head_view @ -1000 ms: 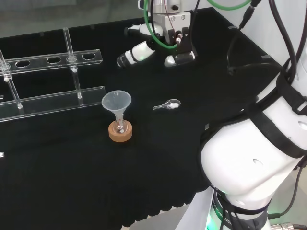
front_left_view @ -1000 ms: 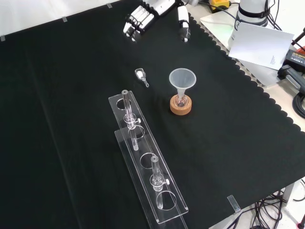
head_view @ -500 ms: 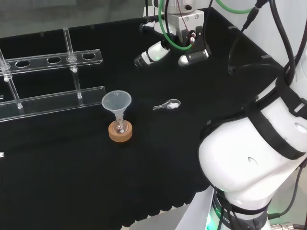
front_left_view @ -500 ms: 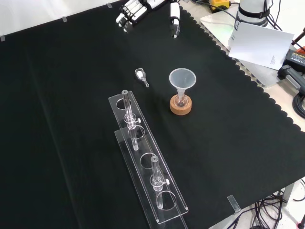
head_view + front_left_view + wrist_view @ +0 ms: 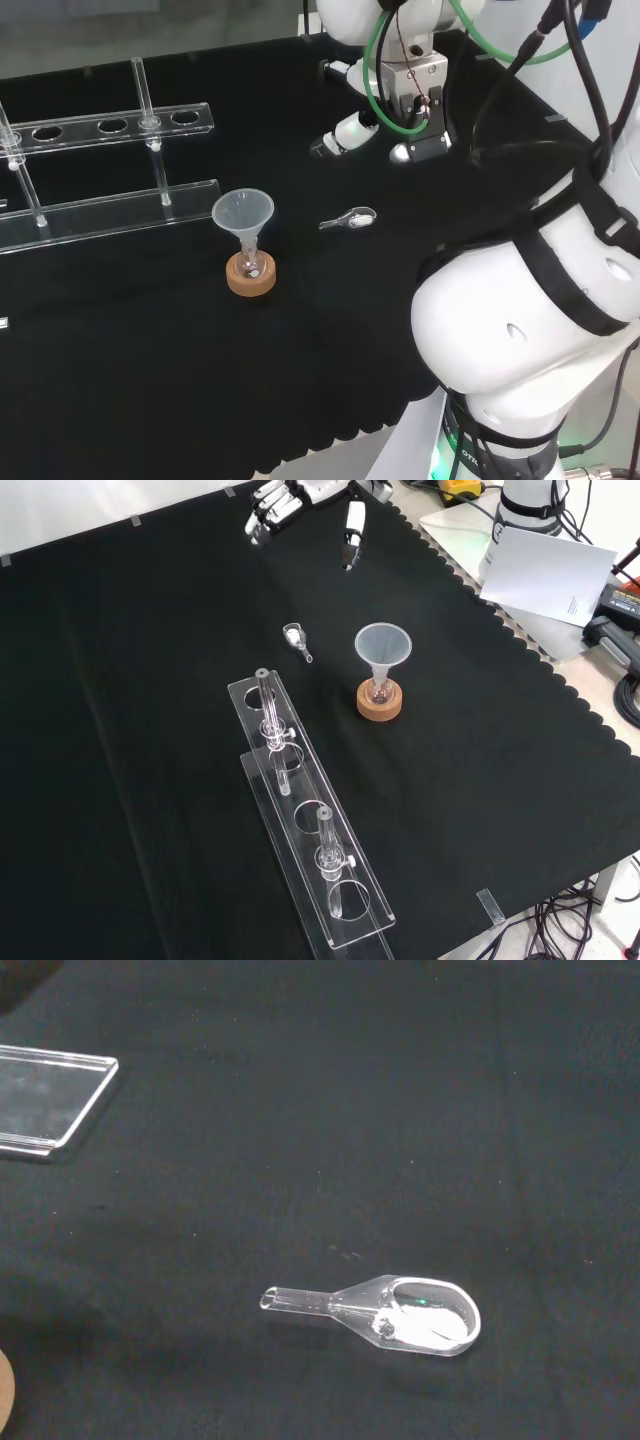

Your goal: Pick up the weighing funnel.

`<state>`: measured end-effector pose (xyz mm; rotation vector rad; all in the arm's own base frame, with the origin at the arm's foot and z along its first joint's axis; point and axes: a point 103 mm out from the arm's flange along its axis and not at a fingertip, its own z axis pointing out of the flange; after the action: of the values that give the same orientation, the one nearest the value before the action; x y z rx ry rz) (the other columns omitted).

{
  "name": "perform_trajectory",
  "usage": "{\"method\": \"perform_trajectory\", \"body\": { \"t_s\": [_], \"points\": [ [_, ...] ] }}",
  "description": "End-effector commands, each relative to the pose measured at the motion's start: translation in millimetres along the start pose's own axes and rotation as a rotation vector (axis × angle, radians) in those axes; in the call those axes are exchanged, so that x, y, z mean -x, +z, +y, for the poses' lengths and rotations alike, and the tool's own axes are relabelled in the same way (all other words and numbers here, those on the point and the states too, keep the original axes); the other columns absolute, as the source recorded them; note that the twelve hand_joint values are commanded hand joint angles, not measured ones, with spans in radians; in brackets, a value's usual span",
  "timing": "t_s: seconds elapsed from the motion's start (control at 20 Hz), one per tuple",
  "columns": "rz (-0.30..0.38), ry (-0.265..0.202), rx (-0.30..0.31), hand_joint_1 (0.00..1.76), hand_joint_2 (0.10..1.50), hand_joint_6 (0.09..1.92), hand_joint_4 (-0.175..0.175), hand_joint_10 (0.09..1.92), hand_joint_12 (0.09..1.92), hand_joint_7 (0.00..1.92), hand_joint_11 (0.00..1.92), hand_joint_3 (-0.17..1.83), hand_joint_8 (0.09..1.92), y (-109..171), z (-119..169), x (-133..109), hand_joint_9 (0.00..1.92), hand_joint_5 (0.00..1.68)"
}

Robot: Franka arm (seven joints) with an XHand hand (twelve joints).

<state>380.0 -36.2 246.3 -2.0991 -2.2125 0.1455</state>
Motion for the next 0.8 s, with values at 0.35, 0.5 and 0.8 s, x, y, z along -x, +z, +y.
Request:
{"method": "perform_trajectory", "body": {
  "t_s": [0.35,0.5,0.8],
  "points": [
    [0.042,0.013,-0.202,0.70,0.71,0.09,0.055,0.65,1.41,0.51,0.00,0.02,0.47,72,32,0,0.28,0.43],
    [0.047,0.004,-0.216,0.74,0.71,0.09,0.059,0.63,1.44,0.57,0.00,0.03,0.46,79,32,10,0.32,0.49],
    [0.035,-0.044,-0.254,0.79,0.71,0.09,0.075,0.59,1.50,0.68,0.00,0.07,0.43,93,26,21,0.42,0.59]
  ]
}}
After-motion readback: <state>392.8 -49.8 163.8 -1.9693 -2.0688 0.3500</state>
